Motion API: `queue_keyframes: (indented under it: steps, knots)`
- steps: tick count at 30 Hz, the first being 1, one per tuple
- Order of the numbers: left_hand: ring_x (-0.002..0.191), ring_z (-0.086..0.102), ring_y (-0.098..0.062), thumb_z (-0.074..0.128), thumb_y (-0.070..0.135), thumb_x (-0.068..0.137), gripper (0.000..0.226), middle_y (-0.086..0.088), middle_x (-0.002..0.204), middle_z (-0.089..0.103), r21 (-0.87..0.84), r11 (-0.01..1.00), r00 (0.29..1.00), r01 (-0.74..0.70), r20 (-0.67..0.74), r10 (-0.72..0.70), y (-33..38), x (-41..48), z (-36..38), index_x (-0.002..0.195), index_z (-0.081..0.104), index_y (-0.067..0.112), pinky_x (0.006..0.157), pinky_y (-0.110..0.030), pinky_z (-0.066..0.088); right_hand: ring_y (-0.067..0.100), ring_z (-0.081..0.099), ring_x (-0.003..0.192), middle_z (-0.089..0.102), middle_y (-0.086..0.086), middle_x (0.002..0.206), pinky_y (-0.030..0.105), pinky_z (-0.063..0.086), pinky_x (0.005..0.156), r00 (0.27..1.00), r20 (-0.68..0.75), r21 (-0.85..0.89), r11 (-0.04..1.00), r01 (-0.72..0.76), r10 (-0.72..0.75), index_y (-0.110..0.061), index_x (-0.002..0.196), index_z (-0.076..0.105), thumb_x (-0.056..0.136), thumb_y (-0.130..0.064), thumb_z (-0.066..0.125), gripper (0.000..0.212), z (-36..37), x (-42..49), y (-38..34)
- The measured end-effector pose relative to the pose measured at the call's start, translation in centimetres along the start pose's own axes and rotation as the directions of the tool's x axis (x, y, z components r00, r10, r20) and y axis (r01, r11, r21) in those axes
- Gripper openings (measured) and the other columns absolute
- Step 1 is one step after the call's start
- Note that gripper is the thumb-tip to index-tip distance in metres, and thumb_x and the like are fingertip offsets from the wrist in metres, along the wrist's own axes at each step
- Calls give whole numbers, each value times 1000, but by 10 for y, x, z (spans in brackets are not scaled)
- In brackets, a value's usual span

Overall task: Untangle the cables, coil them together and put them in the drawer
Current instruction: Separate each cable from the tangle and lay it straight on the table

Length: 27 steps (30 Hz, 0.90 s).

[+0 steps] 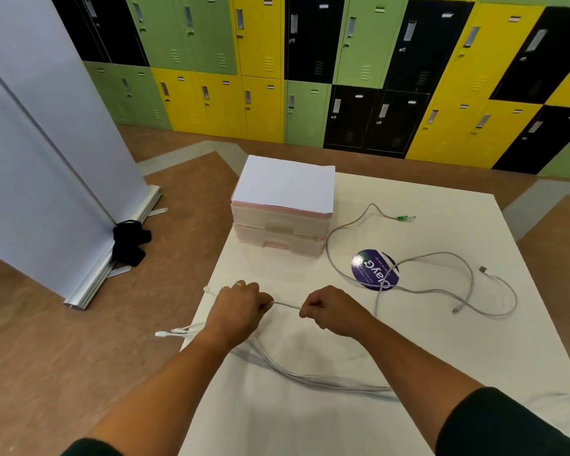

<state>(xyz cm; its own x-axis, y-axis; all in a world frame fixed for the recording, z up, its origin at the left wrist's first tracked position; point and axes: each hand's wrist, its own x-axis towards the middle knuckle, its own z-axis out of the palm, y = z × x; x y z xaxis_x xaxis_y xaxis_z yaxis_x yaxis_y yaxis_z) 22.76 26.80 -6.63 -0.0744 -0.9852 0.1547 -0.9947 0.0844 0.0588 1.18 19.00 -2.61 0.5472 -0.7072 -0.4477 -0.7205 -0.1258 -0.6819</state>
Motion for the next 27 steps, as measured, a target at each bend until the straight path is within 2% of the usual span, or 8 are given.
queue_keyframes:
  steps: [5, 11, 15, 17, 20, 22, 27]
  knots:
    - [73, 55, -23, 46, 47, 97, 31, 6, 74, 57, 2, 996, 994, 95, -48, -94, -15, -14, 8, 87, 72, 33, 63, -34, 34, 10, 62, 65, 67, 0, 69, 26, 48, 64, 999, 10, 4, 999, -51, 51, -22, 90, 73, 94, -25, 58, 16, 1, 3, 11]
    - [72, 51, -20, 53, 45, 94, 27, 10, 75, 54, -33, 992, 992, 120, 31, -119, -30, -26, 22, 82, 74, 34, 64, -33, 32, 7, 62, 69, 68, -4, 68, 23, 46, 66, 996, 69, -29, 998, -49, 51, -23, 93, 73, 97, -25, 53, 20, 10, 4, 13]
    - [88, 50, -20, 54, 42, 99, 22, 9, 92, 56, -86, 975, 971, 204, 148, -190, -45, -37, 25, 100, 75, 37, 72, -34, 28, 12, 68, 81, 72, 0, 74, 31, 52, 77, 995, 92, -43, 998, -35, 38, -19, 92, 73, 95, -27, 58, 17, 12, 5, 14]
    - [92, 49, -20, 51, 37, 100, 25, 7, 96, 57, -123, 966, 960, 228, 196, -201, -48, -41, 25, 108, 74, 35, 73, -34, 31, 9, 65, 73, 70, -2, 70, 26, 50, 68, 996, 92, -53, 998, -18, 22, -19, 91, 74, 94, -26, 59, 16, 14, 5, 13]
    - [89, 52, -22, 54, 30, 99, 24, 4, 94, 60, -134, 964, 955, 231, 221, -199, -47, -42, 23, 109, 76, 32, 71, -35, 39, 5, 58, 58, 65, -8, 62, 20, 43, 58, 997, 79, -99, 995, 1, 7, -20, 85, 72, 92, -26, 62, 13, 20, 6, 10]
    - [89, 55, -23, 56, 25, 98, 24, 2, 95, 62, -158, 958, 951, 240, 236, -200, -45, -42, 22, 110, 76, 30, 70, -35, 37, 5, 58, 57, 63, -9, 61, 22, 47, 58, 996, 83, -123, 992, -11, 21, -22, 82, 70, 91, -24, 63, 11, 22, 6, 11]
    - [96, 55, -23, 53, 17, 98, 27, -1, 100, 62, -189, 942, 921, 277, 333, -204, -42, -42, 20, 112, 74, 25, 80, -33, 47, 8, 63, 62, 66, -7, 62, 27, 52, 68, 991, 114, -164, 985, -56, 75, -21, 80, 70, 86, -21, 65, 8, 27, 5, 17]
